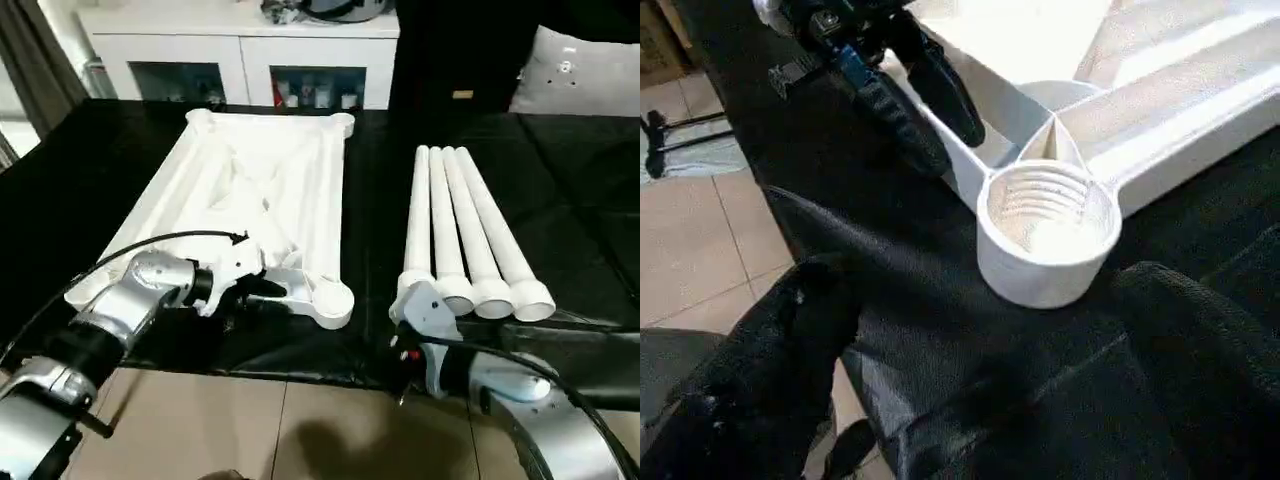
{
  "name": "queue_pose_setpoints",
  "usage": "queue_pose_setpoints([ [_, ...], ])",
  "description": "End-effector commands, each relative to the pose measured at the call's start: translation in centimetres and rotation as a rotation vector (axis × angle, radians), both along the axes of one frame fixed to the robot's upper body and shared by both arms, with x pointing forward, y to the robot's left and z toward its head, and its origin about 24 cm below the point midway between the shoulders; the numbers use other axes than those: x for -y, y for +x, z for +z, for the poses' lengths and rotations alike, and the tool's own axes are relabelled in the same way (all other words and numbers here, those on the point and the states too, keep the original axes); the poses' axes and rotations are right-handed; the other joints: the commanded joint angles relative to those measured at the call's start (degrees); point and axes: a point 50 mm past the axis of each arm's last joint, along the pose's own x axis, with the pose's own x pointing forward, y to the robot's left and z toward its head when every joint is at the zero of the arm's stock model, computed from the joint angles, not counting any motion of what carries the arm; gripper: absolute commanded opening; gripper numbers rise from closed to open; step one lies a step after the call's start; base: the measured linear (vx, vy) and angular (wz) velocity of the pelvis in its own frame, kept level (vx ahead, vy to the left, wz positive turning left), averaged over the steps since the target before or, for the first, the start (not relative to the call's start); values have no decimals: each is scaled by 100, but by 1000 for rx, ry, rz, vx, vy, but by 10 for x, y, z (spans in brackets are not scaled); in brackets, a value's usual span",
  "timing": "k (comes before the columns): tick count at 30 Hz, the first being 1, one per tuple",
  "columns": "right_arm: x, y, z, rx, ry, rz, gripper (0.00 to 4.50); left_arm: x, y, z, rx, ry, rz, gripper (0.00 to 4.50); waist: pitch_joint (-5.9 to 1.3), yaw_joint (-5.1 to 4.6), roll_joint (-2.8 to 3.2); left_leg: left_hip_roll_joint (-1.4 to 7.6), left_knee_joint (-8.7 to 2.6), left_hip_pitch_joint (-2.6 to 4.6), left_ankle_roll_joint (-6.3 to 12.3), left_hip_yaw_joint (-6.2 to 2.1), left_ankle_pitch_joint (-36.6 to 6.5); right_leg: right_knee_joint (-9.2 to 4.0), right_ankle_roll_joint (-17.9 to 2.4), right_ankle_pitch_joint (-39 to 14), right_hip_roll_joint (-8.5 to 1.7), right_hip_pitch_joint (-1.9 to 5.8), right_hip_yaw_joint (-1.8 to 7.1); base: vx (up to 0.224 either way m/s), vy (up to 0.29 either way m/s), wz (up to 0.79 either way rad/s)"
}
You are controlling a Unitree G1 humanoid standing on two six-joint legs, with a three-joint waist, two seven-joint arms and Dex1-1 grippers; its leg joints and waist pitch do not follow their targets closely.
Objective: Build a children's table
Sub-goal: Rotate table base
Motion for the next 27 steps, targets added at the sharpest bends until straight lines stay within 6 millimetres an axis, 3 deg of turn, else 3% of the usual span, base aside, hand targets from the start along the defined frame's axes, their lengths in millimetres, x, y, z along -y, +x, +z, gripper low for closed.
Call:
queue_pose_setpoints([
  [1, 0, 0, 5, 13, 6, 6, 450, -1, 1, 0, -13, 14, -3, 118, -290, 20, -41, 467, -407, 6, 506, -199, -671, -577, -1028, -208, -785, 248, 416, 0, 0, 0],
  [3, -1, 0, 5, 11, 6, 9, 450, -2, 0, -2, -28, 16, -4, 83, -288, 21, -69, 475, -413, 2, 524, -196, -653, -576, -1044, -183, -784, 246, 415, 0, 0, 0],
  [6, -2, 1, 5, 13, 4, 11, 450, -5, 0, -6, -36, 33, 9, 73, -291, 25, -52, 477, -417, 2, 536, -202, -627, -570, -1029, -206, -787, 248, 413, 0, 0, 0],
  [11, -2, 3, 6, 30, 1, 5, 450, -7, 4, -9, -16, 35, 94, 45, -285, -15, -72, 466, -412, -11, 596, -195, -605, -568, -1054, -67, -792, 255, 407, 0, 0, 0],
  [16, 1, 19, 8, 90, 24, -127, 450, 9, 4, 0, 25, -89, 133, 19, -284, -119, -84, 437, -405, -37, 578, -193, -516, -584, -1078, -212, -788, 264, 392, 0, 0, 0],
  [19, 1, 23, 13, 98, 61, -143, 450, 15, -1, -4, 64, -86, 102, 4, -320, -109, -80, 461, -390, -35, 713, -191, -315, -535, -1077, 271, -764, 259, 399, 0, 0, 0],
  [22, 1, 27, 19, 113, 104, -165, 450, 16, -4, -9, 77, -64, 83, 4, -319, -87, -70, 454, -388, -29, 801, -187, -266, -537, -1021, 360, -777, 258, 389, 0, 0, 0],
  [26, -2, 31, 26, 148, 135, -175, 450, 17, -7, -9, 85, -79, 69, 4, -318, -96, -67, 470, -406, -18, 743, -190, -309, -532, -1006, 264, -773, 251, 381, 0, 0, 0],
  [27, -5, 34, 28, 160, 141, -184, 450, 17, -7, -9, 96, -90, 78, 29, -323, -92, -68, 472, -404, -15, 734, -189, -305, -530, -1006, 248, -779, 249, 386, 0, 0, 0],
])
